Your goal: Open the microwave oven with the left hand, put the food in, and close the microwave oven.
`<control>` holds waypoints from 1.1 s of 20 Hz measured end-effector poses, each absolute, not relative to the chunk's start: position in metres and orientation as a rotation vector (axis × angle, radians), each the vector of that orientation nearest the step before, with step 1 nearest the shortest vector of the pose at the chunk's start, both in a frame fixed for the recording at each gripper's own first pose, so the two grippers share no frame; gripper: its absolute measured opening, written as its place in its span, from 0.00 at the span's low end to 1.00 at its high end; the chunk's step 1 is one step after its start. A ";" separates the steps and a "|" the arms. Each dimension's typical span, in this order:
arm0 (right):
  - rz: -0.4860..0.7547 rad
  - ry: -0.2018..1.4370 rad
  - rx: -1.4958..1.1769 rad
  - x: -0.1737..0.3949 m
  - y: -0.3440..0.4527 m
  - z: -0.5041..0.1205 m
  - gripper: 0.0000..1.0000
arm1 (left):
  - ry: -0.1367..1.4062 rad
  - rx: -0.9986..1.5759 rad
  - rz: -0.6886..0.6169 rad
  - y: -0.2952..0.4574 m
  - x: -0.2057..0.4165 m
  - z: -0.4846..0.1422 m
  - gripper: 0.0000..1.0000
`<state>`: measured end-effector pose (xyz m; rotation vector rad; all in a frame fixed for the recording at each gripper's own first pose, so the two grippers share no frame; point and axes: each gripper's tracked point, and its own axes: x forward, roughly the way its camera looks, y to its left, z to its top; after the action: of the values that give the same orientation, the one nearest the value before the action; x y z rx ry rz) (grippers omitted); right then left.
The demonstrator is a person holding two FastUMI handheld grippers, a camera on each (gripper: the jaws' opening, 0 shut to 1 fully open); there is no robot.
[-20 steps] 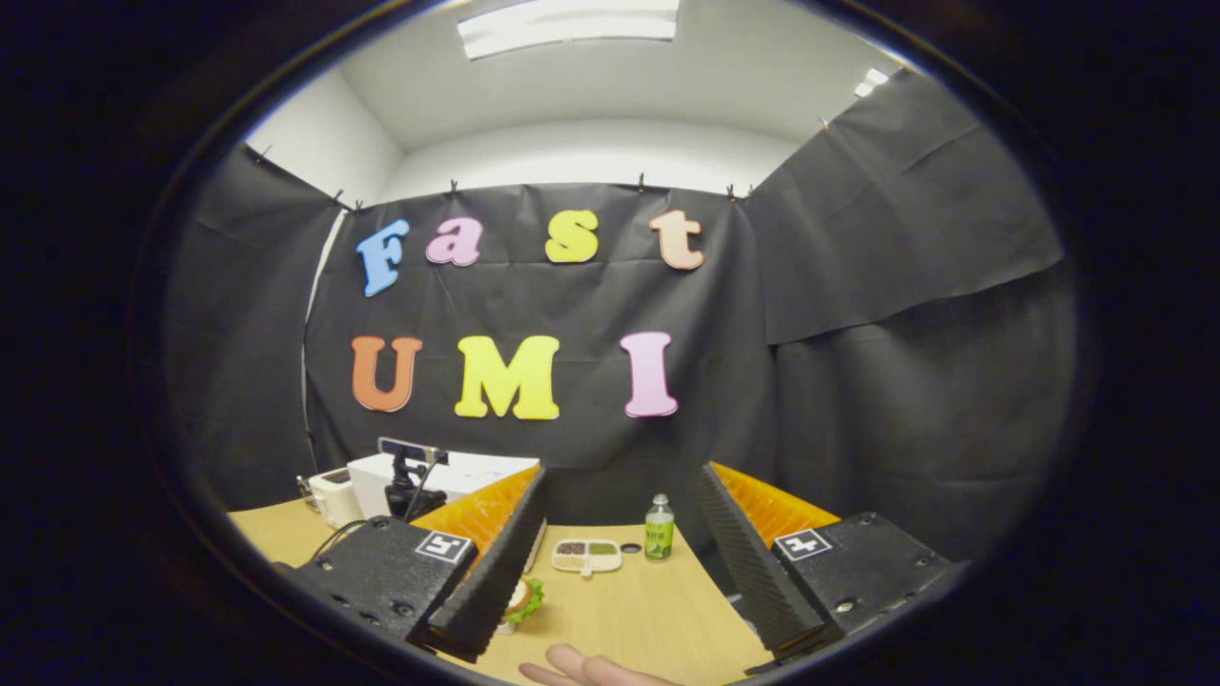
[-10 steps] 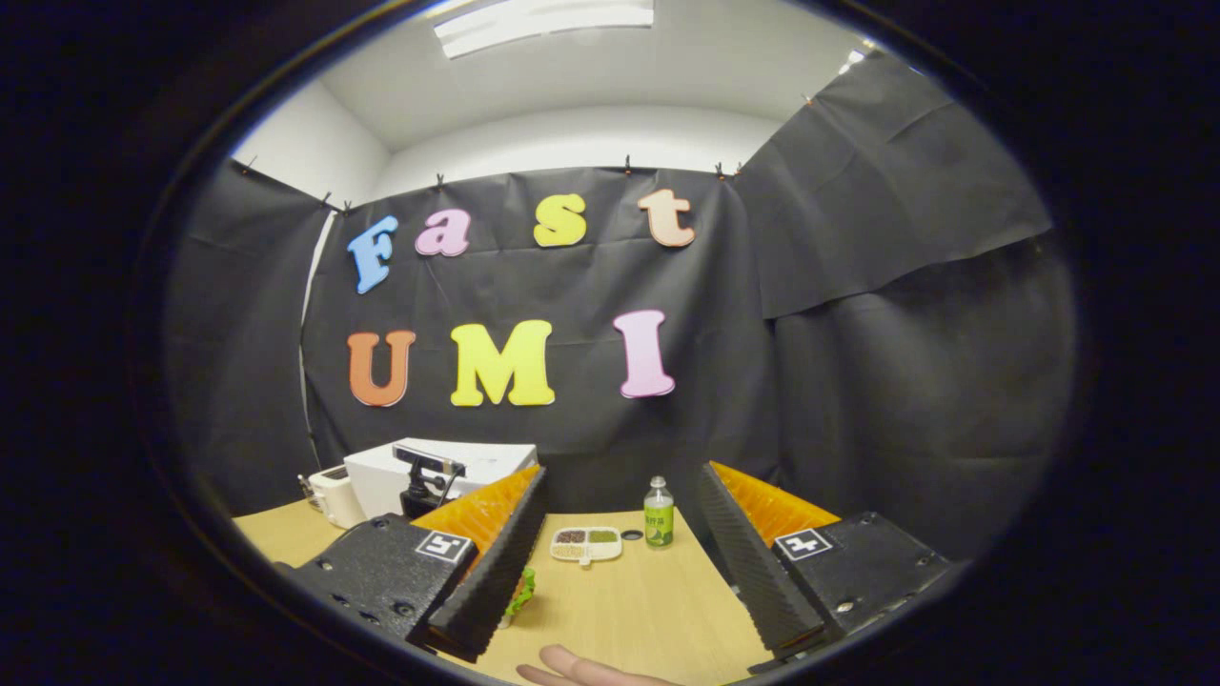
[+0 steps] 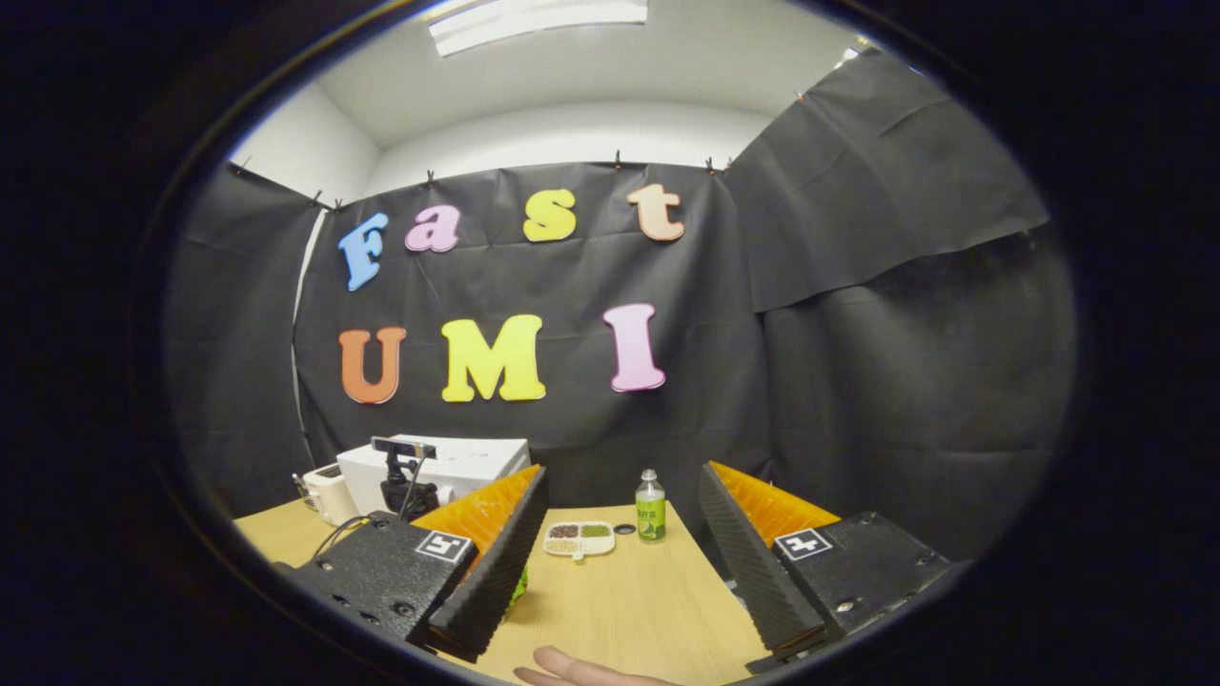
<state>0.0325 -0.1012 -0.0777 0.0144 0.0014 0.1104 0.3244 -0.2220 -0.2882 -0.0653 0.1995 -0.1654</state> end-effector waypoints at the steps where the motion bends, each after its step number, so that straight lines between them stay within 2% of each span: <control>1: 0.113 -0.001 0.014 0.031 -0.100 -0.077 0.91 | 0.207 -0.062 -0.179 -0.223 0.322 -0.288 0.16; 2: 0.116 -0.003 0.012 0.029 -0.100 -0.076 0.91 | 0.196 -0.060 -0.186 -0.223 0.321 -0.286 0.16; 4: 0.118 -0.010 0.006 0.024 -0.101 -0.076 0.91 | 0.201 -0.065 -0.178 -0.220 0.312 -0.289 0.02; 5: 0.119 -0.014 0.005 0.023 -0.100 -0.076 0.91 | 0.179 -0.063 -0.173 -0.217 0.305 -0.285 0.02; 6: 0.118 -0.015 0.005 0.023 -0.101 -0.076 1.00 | 0.170 -0.040 -0.187 -0.216 0.298 -0.285 0.01; 7: 0.119 -0.013 0.005 0.023 -0.100 -0.078 0.91 | 0.154 -0.036 -0.205 -0.212 0.287 -0.283 0.01; 13: 0.129 0.020 0.009 0.017 -0.086 -0.086 0.92 | 0.141 -0.041 -0.307 -0.185 0.227 -0.284 0.01; 14: 0.135 0.022 0.013 0.014 -0.082 -0.086 1.00 | 0.136 -0.041 -0.320 -0.179 0.218 -0.283 0.01; 15: 0.139 0.021 0.017 0.011 -0.078 -0.086 1.00 | 0.136 -0.043 -0.333 -0.173 0.210 -0.283 0.01; 16: 0.143 0.017 0.018 0.008 -0.073 -0.083 0.92 | 0.134 -0.045 -0.344 -0.167 0.201 -0.283 0.01; 19: 0.148 0.005 0.001 -0.001 -0.055 -0.081 0.91 | 0.107 -0.047 -0.378 -0.144 0.173 -0.281 0.01; 20: 0.158 -0.005 -0.009 -0.004 -0.046 -0.079 1.00 | 0.103 -0.048 -0.383 -0.134 0.164 -0.282 0.01; 22: 0.192 -0.008 -0.020 -0.011 -0.023 -0.080 1.00 | 0.101 -0.045 -0.382 -0.111 0.147 -0.283 0.01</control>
<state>-0.0106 -0.0230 -0.0803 -0.0200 -0.0075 0.1916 0.1475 -0.1114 -0.2828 -0.0452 0.1008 -0.3823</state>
